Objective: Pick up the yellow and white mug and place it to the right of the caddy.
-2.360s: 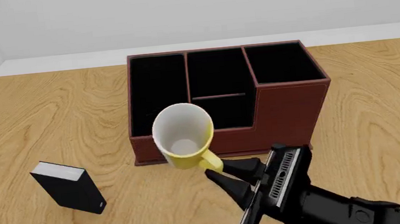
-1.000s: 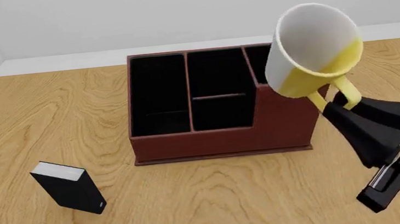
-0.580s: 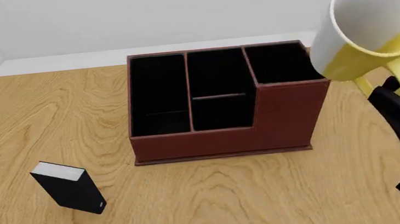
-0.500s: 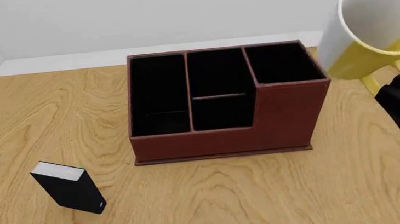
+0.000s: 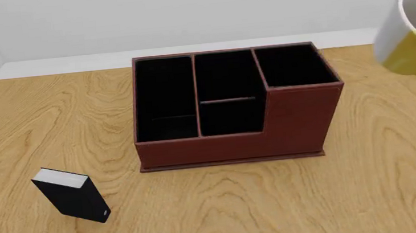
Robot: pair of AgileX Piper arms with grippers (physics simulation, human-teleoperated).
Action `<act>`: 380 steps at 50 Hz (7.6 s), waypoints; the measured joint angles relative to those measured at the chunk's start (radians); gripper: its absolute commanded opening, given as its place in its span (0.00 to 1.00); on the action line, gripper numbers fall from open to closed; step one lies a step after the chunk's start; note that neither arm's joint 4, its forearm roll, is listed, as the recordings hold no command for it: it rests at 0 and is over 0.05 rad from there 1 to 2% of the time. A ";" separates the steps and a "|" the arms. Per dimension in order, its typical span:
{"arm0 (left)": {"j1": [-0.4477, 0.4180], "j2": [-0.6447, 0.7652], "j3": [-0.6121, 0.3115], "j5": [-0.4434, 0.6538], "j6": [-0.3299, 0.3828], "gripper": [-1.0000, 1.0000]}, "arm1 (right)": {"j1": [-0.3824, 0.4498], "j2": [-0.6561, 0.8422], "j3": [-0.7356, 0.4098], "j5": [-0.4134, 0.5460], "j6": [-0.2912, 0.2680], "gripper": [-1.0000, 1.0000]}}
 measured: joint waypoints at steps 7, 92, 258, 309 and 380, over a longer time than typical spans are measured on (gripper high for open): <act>0.000 0.000 0.001 0.000 -0.001 1.00 | -0.040 -0.004 0.007 0.000 0.001 0.00; 0.007 0.000 -0.009 0.015 0.023 1.00 | -0.272 0.205 0.175 -0.260 0.058 0.00; 0.020 0.000 -0.064 0.067 0.056 1.00 | -0.405 1.121 0.394 -1.149 0.214 0.00; 0.015 0.000 -0.060 0.068 0.063 1.00 | -0.410 1.373 0.394 -1.341 0.235 0.00; -0.005 0.000 -0.084 0.084 0.074 1.00 | -0.415 1.531 0.352 -1.389 0.240 0.00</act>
